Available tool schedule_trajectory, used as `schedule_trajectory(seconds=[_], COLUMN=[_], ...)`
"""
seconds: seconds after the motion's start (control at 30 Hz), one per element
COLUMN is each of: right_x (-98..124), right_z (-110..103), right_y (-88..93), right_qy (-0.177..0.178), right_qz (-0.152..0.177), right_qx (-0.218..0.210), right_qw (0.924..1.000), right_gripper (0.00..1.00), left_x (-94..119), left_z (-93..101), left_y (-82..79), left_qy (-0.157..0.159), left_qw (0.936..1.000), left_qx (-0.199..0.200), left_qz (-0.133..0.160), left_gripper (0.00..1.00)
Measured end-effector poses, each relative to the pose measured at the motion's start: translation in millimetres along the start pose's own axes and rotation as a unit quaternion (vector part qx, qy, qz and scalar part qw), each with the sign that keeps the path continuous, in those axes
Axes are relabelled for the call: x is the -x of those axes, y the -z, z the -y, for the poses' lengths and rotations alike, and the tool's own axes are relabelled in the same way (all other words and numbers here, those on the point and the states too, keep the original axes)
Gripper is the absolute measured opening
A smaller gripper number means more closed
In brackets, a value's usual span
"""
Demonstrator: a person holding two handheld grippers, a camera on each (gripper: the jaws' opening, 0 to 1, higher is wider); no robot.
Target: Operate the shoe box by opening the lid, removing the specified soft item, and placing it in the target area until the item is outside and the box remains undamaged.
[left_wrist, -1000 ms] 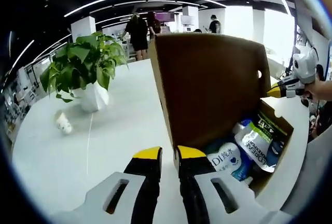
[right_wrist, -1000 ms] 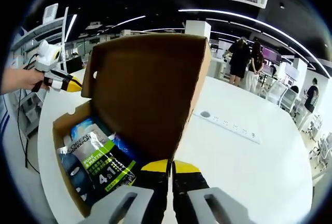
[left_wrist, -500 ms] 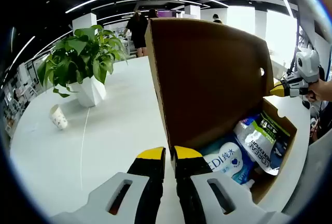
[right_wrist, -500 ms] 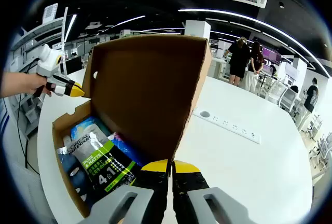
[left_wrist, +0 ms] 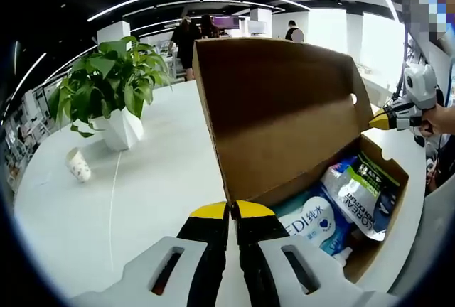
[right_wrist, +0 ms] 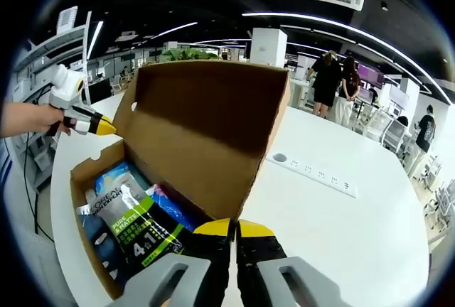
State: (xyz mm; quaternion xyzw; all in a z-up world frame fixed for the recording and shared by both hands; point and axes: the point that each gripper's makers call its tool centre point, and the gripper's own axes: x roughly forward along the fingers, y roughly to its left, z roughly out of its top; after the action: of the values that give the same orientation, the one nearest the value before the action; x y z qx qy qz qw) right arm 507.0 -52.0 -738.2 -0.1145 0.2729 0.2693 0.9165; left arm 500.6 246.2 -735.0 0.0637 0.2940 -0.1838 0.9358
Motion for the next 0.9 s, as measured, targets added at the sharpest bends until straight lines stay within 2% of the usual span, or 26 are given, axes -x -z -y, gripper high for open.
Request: schedule_trajectory(seconds=[0.9], right_x=[-7.4], right_z=[5.5], right_y=[-4.3], right_qy=[-0.002], right_qz=[0.001], right_qx=[-0.003], right_qw=[1.0000], right_gripper=[0.00], left_x=[-5.1], left_z=[-3.3], left_y=[-5.2], left_qy=[-0.001], left_qw=[0.9998], left_qx=[0.018], left_qz=[0.000], left_gripper=[0.01])
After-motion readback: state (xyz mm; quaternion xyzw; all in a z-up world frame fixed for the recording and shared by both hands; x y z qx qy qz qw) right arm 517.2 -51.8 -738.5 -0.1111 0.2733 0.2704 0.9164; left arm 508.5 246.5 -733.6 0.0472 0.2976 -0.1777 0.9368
